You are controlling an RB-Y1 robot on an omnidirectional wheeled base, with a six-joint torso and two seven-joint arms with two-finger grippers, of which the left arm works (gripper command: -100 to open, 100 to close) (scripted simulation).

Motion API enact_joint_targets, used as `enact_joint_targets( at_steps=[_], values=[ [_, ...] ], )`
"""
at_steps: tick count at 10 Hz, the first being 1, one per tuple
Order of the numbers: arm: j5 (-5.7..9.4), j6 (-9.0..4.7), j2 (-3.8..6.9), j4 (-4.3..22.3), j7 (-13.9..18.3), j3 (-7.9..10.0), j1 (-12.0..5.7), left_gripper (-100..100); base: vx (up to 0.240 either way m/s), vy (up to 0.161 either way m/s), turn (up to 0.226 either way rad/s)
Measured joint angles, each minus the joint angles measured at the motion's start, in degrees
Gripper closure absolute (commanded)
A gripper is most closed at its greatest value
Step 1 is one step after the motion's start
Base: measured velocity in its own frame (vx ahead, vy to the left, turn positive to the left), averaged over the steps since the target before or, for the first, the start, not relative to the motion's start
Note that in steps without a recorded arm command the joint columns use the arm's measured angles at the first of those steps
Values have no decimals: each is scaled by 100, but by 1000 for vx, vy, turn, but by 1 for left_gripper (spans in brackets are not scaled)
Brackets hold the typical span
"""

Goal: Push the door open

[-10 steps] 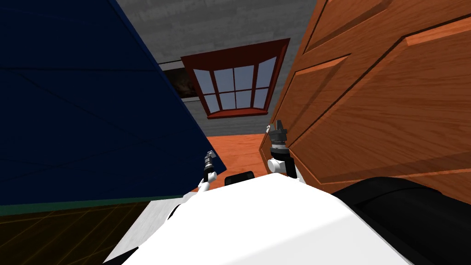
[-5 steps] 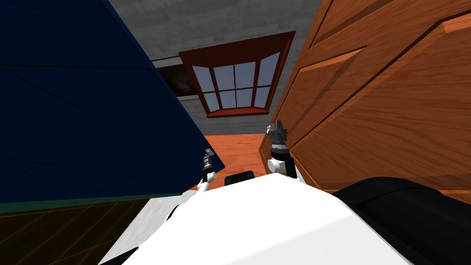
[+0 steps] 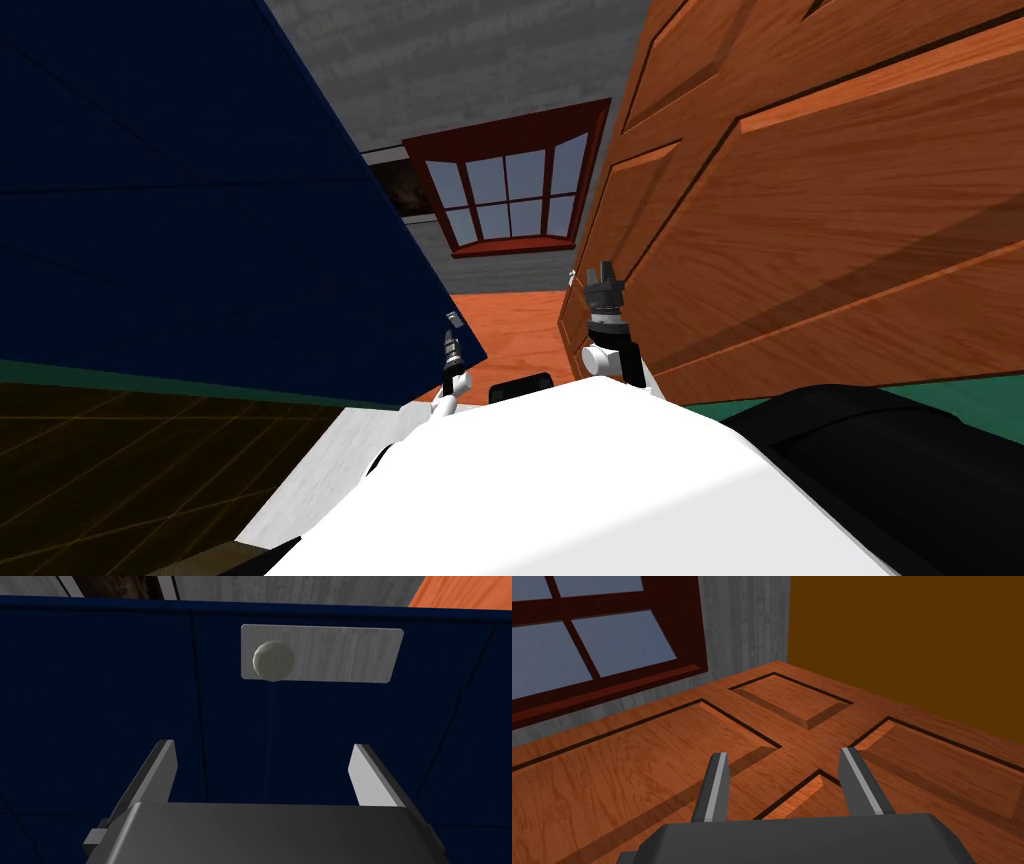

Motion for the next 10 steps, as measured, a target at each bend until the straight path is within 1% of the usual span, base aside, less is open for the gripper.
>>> enact_joint_targets(
  at_steps=[3, 4, 6, 7, 8, 9, 10],
  values=[
    [10, -51, 3, 21, -1, 18, 13, -100, 189, 46, -26],
    [14, -55, 1, -10, -10, 27, 35, -100, 206, 77, -35],
    [23, -119, 10, 59, -3, 43, 16, -100, 206, 83, -32],
    [29, -153, 17, 92, 4, 52, 7, -100, 173, 38, -27],
    [33, -167, 17, 79, 1, 60, 22, -100, 72, 12, 7],
    [32, -174, 13, 76, -1, 59, 29, 100, -15, -3, -4],
    [32, -171, 16, 77, 0, 59, 23, 100, -28, -5, -7]
  ],
)
